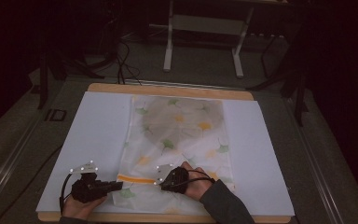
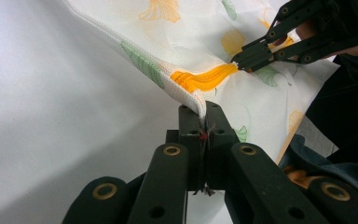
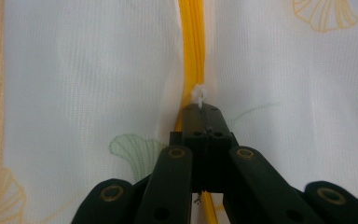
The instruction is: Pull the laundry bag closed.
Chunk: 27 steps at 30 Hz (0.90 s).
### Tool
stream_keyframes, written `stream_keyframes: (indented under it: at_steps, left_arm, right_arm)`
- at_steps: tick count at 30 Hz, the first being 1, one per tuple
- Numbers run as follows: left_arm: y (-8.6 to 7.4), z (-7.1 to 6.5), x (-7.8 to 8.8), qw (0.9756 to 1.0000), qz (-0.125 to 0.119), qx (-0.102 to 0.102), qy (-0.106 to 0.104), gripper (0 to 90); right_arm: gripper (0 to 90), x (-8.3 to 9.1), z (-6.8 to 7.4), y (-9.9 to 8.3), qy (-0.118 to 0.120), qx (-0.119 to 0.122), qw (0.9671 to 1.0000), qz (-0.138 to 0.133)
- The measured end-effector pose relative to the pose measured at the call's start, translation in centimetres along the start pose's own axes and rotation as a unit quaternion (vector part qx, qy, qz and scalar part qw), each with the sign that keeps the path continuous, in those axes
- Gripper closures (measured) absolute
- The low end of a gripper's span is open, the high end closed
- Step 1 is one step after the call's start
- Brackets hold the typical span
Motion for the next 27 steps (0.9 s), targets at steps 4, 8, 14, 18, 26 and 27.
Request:
stream_keyframes:
  at_steps: [4, 8, 14, 18, 26, 27]
  left_arm:
    - [0.0, 0.0, 0.1, 1.0000, -0.002, 0.001, 0.000, 88.3]
    - [0.0, 0.1, 0.1, 1.0000, -0.002, 0.000, 0.001, 88.3]
    - [0.0, 0.1, 0.1, 1.0000, -0.003, 0.002, 0.000, 88.3]
    - [0.0, 0.1, 0.1, 1.0000, -0.002, 0.000, 0.001, 88.3]
    - [0.0, 0.2, 0.3, 1.0000, -0.005, 0.002, 0.002, 88.3]
    - [0.0, 0.2, 0.3, 1.0000, -0.005, 0.002, 0.002, 88.3]
  right_arm:
    - [90.0, 0.2, 0.0, -0.2, 0.000, -0.005, 1.0000, 0.002]
    - [90.0, 0.4, -0.1, -0.6, -0.002, -0.009, 1.0000, 0.000]
    - [90.0, 0.9, -0.2, -1.1, -0.004, -0.010, 0.9999, 0.004]
    - [90.0, 1.1, -0.2, -1.3, -0.004, -0.012, 0.9999, 0.003]
    - [90.0, 1.4, -0.1, -1.8, -0.010, -0.014, 0.9998, 0.008]
    - [90.0, 1.5, -0.1, -1.9, -0.010, -0.015, 0.9998, 0.008]
Point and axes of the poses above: each handheld gripper's, and its own axes: x roughly backward along the jaws, y roughly out of its top, z roughly to its left, the point moved 1 cm from there along -x, roughly forward along the jaws, and after that the axes turned 9 degrees about -z, right-handed, at the moved point
